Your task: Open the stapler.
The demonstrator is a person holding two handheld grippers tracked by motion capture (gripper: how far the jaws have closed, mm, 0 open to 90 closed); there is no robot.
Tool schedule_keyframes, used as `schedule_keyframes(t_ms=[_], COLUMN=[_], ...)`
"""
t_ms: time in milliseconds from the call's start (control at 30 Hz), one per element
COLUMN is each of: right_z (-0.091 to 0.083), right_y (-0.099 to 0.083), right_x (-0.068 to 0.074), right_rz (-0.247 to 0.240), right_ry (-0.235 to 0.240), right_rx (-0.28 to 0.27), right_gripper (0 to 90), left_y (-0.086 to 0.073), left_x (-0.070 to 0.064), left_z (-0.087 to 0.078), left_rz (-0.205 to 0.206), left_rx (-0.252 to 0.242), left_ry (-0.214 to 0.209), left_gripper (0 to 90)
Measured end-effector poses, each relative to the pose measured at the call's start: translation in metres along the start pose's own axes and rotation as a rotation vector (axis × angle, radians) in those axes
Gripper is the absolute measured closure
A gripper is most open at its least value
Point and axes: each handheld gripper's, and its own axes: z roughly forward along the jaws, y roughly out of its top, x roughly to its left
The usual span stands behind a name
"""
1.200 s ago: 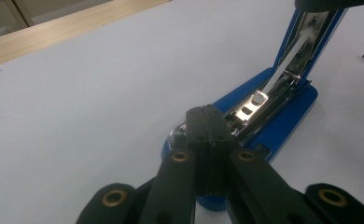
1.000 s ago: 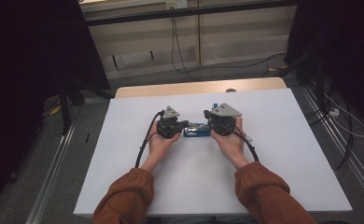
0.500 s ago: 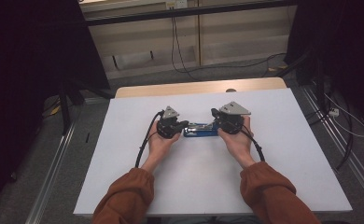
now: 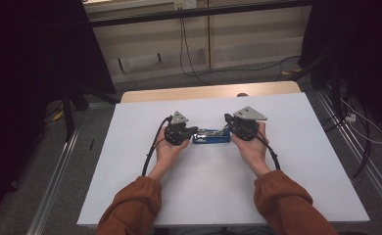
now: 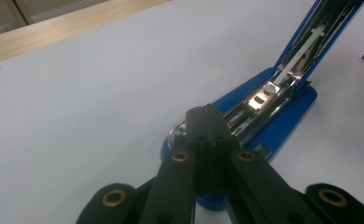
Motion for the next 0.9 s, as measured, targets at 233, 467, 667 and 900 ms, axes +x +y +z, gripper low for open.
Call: schedule_keyframes(t_ms=[233,467,667,900], right_z=[-0.003,-0.004,-0.005,-0.007], right_y=[-0.005,-0.006,-0.013,-0.016], right_x=[-0.013,-0.016,-0.022,-0.028], right_rz=[0.032,0.032,0.046,0.038], right_ry=[-0.022,-0.021,-0.026,-0.041], right_rx=[0.016,0.021,0.039,0.068], right_gripper=[90.0,90.0,90.0,90.0], left_y=[0.0,0.0,0.0,0.0], left_x=[0.0,0.0,0.0,-0.001], left_z=[0.0,0.0,0.001,0.001], left_rz=[-0.015,-0.013,-0.024,-0.024], left_rx=[0.0,0.001,0.0,-0.002], left_ry=[-0.001,-0.001,-0.002,0.001], left_gripper=[90.0,90.0,90.0,90.0])
